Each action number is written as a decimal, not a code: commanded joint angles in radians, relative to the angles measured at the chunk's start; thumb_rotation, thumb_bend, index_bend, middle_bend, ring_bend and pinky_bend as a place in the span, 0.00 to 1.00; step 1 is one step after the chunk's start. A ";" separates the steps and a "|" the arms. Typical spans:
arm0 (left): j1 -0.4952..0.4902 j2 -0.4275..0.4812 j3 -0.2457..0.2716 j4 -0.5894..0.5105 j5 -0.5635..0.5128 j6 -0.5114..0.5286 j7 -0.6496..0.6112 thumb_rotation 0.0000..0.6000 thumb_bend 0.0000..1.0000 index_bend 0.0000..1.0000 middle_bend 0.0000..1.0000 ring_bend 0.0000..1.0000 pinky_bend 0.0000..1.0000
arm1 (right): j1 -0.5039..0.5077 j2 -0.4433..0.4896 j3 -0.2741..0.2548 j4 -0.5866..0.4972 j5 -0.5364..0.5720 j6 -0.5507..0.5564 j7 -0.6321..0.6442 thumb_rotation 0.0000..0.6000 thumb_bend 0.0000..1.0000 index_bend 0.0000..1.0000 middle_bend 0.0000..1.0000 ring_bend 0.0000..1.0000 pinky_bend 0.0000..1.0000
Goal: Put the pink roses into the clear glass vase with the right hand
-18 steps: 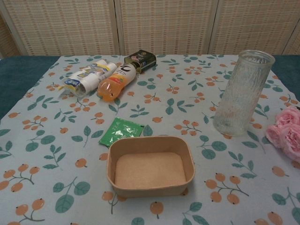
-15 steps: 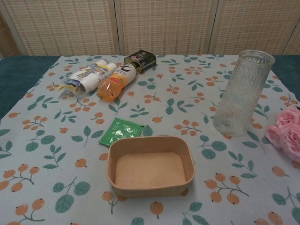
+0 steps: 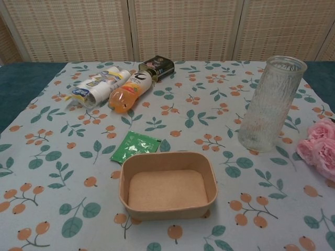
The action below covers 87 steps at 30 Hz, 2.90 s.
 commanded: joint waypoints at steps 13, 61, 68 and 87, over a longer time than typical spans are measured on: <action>-0.003 -0.003 0.001 0.001 -0.005 -0.012 0.008 1.00 0.42 0.14 0.19 0.30 0.38 | 0.223 -0.159 0.091 0.207 0.321 -0.477 0.017 1.00 0.03 0.09 0.74 0.92 0.97; -0.005 -0.001 0.003 -0.007 -0.014 -0.025 0.013 1.00 0.42 0.14 0.19 0.30 0.38 | 0.278 0.203 0.077 -0.543 -0.001 -0.035 0.560 1.00 0.56 0.87 0.84 0.97 1.00; -0.006 0.000 0.001 -0.008 -0.019 -0.027 0.011 1.00 0.42 0.14 0.19 0.30 0.38 | 0.327 0.191 0.169 -0.589 0.147 -0.086 0.593 1.00 0.56 0.87 0.84 0.97 1.00; -0.006 -0.001 0.002 -0.006 -0.018 -0.028 0.009 1.00 0.42 0.14 0.19 0.30 0.38 | 0.355 0.122 0.246 -0.427 0.290 -0.229 0.742 1.00 0.56 0.87 0.84 0.97 1.00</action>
